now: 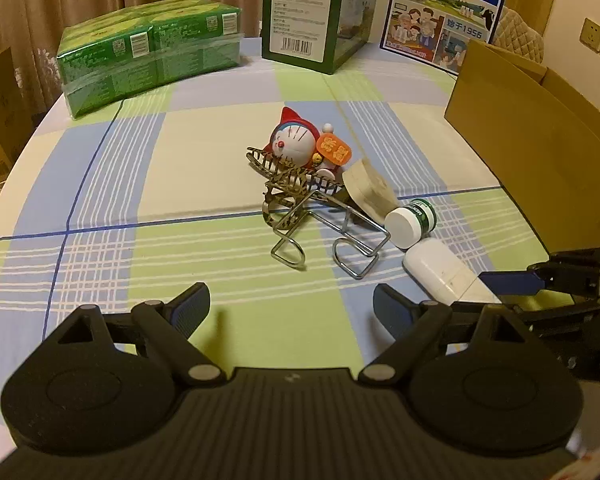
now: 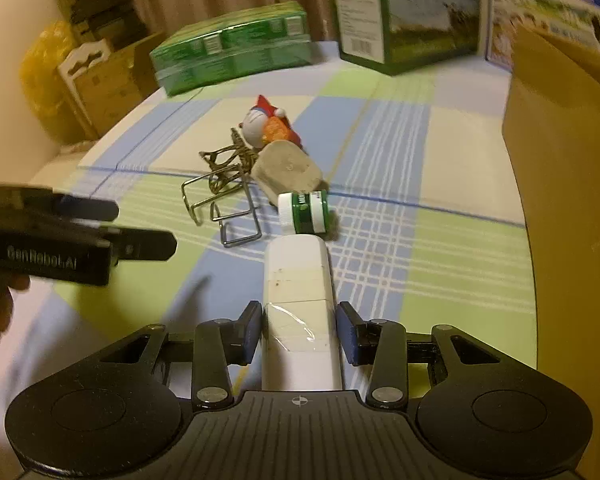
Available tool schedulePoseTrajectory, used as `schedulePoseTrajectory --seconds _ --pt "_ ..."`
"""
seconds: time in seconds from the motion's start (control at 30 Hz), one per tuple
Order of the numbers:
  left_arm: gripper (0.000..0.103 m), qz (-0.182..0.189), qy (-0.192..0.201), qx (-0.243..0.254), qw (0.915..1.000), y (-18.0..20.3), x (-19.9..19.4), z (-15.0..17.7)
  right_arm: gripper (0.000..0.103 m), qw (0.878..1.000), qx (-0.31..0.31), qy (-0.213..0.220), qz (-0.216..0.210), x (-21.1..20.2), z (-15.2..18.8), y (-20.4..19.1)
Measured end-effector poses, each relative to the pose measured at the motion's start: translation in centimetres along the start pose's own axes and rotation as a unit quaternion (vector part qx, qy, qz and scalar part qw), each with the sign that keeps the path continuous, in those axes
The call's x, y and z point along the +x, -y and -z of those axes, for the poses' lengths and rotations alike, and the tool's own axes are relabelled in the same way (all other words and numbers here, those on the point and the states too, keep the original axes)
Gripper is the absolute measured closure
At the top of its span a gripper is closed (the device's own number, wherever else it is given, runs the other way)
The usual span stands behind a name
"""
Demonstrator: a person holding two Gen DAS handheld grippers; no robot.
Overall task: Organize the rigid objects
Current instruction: 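Grasp the white taped rectangular block with the right tool, then grasp the metal wire rack with the left tool and lift it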
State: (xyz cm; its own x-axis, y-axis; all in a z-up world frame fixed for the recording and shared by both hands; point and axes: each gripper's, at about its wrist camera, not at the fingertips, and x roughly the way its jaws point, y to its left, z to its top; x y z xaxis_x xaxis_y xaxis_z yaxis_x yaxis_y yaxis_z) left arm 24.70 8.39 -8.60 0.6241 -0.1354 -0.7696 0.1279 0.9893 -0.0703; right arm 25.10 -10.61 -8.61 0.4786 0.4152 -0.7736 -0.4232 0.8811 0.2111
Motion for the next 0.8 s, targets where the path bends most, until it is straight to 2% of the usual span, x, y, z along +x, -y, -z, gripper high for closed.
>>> schedulePoseTrajectory --seconds 0.23,0.7,0.8 --pt "0.017 0.009 0.005 0.008 0.9999 0.2 0.2 -0.1 0.064 0.996 -0.078 0.025 0.036 1.0 0.8 -2.1" --pt "0.017 0.038 0.039 0.058 0.9968 1.6 2.6 -1.2 0.066 0.996 -0.01 0.036 0.082 -0.3 -0.4 -0.1" --pt "0.024 0.042 0.045 0.067 0.9959 2.0 3.1 -1.4 0.066 0.996 -0.001 0.038 0.079 -0.4 -0.5 0.3"
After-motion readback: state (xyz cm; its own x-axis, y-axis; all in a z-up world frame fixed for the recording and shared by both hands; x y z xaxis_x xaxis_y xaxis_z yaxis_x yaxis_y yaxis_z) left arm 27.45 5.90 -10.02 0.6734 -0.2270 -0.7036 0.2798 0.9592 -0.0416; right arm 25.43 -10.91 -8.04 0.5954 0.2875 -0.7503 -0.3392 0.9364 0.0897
